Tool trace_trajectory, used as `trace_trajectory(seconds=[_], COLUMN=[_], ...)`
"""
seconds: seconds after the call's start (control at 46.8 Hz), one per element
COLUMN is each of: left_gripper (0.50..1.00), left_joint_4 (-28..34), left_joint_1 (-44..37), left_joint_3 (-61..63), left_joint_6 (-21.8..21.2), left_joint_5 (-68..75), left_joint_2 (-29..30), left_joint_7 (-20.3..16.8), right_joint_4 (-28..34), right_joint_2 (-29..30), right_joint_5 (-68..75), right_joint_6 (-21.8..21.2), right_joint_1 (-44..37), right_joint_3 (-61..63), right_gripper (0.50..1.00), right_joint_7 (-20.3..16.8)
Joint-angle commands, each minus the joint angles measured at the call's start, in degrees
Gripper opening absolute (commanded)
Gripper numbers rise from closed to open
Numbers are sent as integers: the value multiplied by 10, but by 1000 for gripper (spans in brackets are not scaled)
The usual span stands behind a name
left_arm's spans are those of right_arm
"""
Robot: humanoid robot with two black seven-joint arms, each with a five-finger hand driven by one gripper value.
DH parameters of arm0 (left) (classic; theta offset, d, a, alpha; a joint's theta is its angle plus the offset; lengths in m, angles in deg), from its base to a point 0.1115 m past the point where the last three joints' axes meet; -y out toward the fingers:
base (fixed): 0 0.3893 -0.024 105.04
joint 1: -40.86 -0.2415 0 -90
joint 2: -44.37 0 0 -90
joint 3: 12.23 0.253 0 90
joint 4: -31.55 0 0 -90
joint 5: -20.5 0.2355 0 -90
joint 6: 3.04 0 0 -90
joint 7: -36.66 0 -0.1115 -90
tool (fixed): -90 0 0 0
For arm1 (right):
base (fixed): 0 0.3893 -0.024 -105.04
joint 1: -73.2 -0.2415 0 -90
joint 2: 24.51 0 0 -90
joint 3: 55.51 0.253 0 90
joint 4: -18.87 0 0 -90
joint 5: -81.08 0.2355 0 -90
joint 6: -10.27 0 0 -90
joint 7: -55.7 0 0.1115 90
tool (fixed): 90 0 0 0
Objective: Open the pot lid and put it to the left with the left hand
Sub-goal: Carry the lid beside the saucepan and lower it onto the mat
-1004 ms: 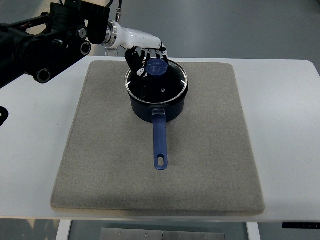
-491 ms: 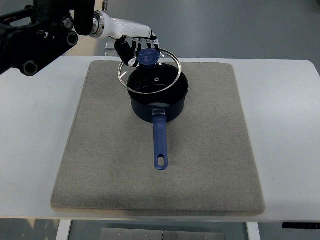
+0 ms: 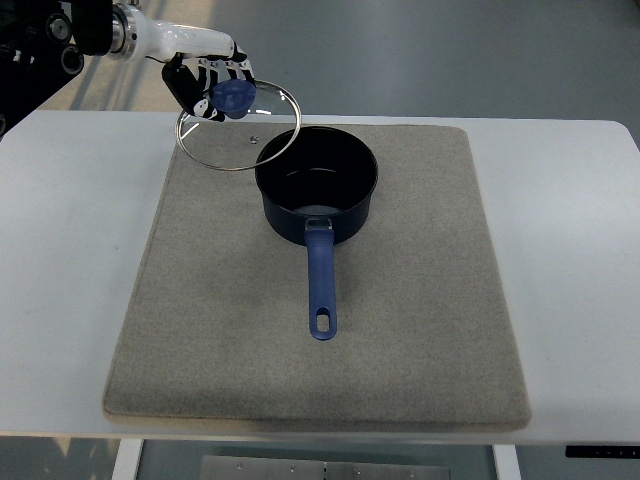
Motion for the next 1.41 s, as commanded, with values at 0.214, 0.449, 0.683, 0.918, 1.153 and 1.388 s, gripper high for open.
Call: trace_trajectory(seconds=[0.214,0.449,0.683,0.918,1.153,1.388], left_gripper=[500,500,500,500,589,853], left_joint_4=[0,0,-2,-2,-2,-5], left_joint_1=[-30,-69,-114,-133,-134,-135], left_joint_3=[1,3,5,5,7,7], left_joint_6=[-7,-19,-64,-73,-73,-73], left_joint_5=[2,8,8,10,3,0], left_joint_2=[48,64,57,43,37,37], left_joint_7=[-3,-26,-26,-26,-25,-24], right_joint_4=[0,0,0,0,0,0], right_joint_2=[0,0,0,0,0,0], right_joint_5=[0,0,0,0,0,0], right_joint_6=[0,0,0,0,0,0], right_joint_1=[0,0,0,0,0,0], right_joint_3=[1,0,0,1,1,0], right_gripper=[917,915,917,917,915,915], right_joint_7=[0,0,0,0,0,0])
